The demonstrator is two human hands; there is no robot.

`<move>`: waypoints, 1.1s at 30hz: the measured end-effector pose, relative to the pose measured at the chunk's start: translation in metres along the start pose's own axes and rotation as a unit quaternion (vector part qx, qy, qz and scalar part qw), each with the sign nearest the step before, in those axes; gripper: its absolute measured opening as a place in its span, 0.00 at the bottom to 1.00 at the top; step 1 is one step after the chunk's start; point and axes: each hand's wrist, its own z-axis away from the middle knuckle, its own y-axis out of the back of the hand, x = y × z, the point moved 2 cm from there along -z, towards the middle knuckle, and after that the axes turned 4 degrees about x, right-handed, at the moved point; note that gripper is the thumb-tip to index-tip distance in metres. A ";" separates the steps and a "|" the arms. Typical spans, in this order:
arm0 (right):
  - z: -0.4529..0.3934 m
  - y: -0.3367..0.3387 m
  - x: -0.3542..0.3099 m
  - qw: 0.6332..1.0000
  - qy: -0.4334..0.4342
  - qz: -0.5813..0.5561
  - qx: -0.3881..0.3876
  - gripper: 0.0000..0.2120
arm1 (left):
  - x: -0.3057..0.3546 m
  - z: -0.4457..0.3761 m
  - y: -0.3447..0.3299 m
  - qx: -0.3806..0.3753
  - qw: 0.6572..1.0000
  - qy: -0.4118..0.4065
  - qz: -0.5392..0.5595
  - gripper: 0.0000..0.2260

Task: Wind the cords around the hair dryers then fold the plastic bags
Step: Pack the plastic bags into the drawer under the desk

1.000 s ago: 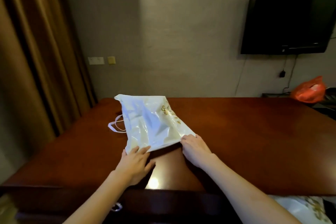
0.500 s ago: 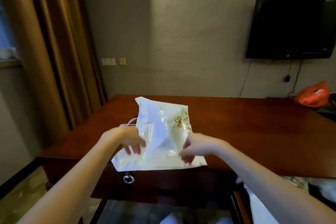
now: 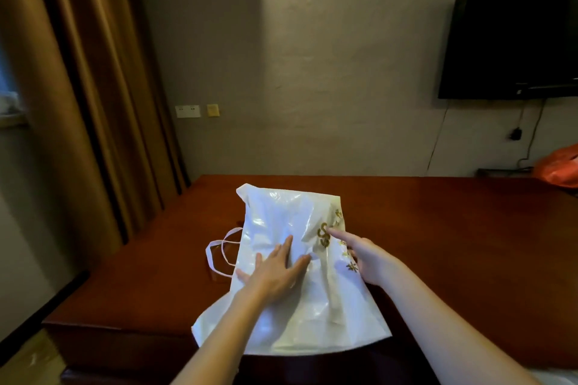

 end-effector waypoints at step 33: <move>0.037 -0.003 0.044 0.974 0.117 -0.184 -0.058 0.30 | -0.018 0.075 0.041 -0.030 0.978 0.038 0.201 0.56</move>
